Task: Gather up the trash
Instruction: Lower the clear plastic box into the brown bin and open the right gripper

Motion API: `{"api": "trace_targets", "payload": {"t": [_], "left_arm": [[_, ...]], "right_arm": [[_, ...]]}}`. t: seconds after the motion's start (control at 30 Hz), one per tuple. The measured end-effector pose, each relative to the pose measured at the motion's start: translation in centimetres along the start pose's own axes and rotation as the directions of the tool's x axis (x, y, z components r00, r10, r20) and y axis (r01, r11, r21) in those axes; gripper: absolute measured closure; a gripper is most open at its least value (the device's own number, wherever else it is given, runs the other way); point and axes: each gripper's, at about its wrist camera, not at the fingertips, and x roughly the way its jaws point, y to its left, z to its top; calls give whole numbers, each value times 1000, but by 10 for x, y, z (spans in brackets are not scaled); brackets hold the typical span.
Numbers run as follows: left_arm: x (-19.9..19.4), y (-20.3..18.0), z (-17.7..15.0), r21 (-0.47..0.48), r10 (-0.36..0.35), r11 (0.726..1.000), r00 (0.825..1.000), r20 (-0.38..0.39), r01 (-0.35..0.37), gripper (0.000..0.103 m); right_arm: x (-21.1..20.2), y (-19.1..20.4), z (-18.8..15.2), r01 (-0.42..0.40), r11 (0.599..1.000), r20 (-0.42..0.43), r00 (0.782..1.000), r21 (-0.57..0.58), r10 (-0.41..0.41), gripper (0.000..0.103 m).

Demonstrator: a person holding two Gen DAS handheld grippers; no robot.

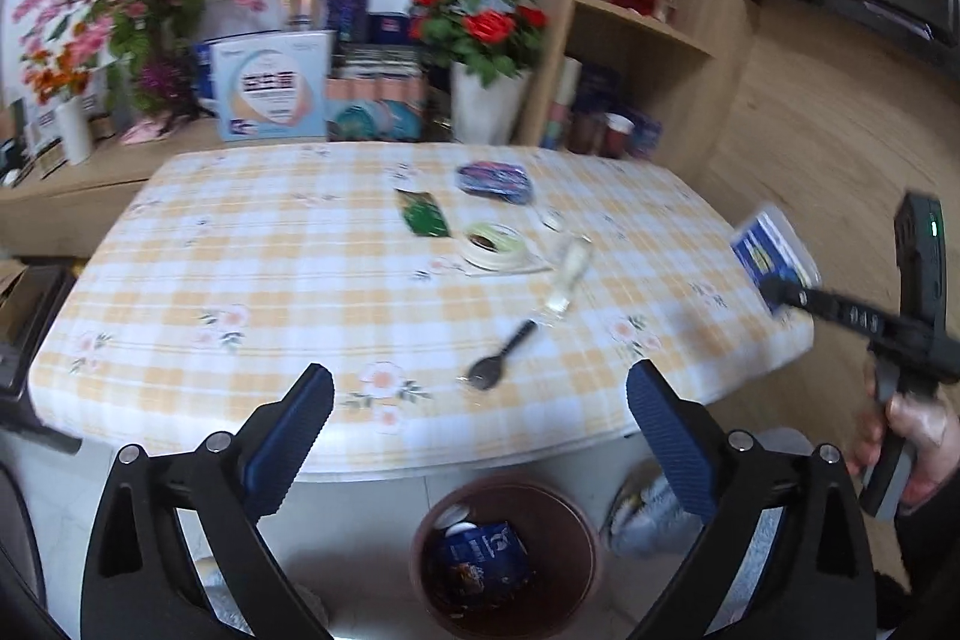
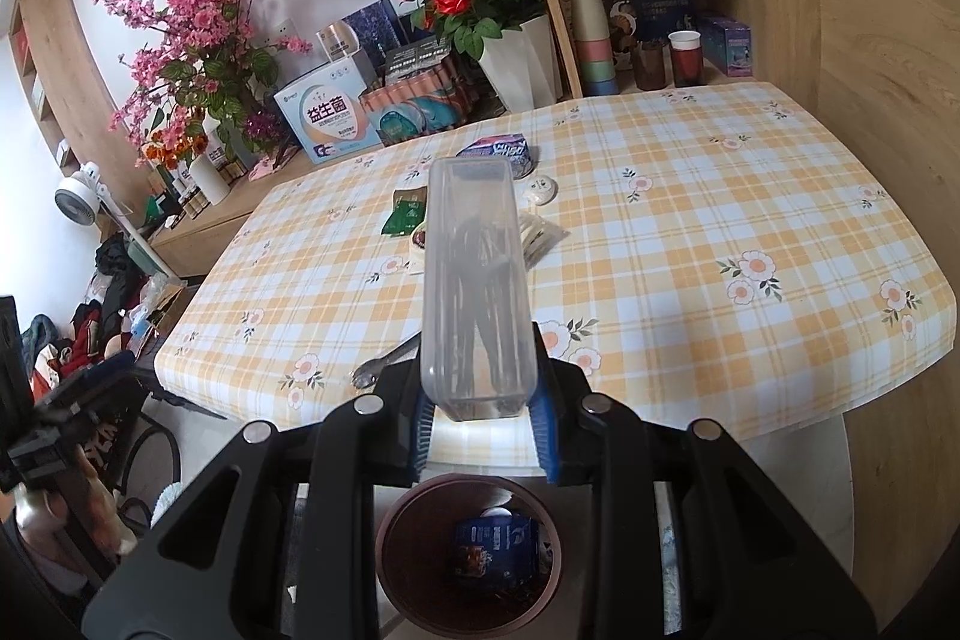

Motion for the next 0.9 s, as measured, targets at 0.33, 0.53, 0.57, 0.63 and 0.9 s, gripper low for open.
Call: {"api": "trace_targets", "payload": {"t": [0.33,0.53,0.57,0.63,0.9], "left_arm": [[-29,22,2,-86,38,996,998,53,-33,6],[-44,35,-7,-129,68,990,995,75,-58,6],[-46,37,-9,-135,75,989,994,77,-64,6],[-51,41,-12,-153,84,986,993,81,-71,6],[-61,51,-26,-194,94,978,992,86,-76,6]], "right_arm": [[-3,24,-17,-13,997,-48,999,-80,9,73],[-9,44,-29,-38,991,-79,996,-127,28,73],[-9,48,-31,-41,990,-84,996,-136,29,73],[-10,54,-35,-48,988,-94,995,-146,34,73],[-3,76,-52,-77,979,-156,987,-190,47,73]]}}
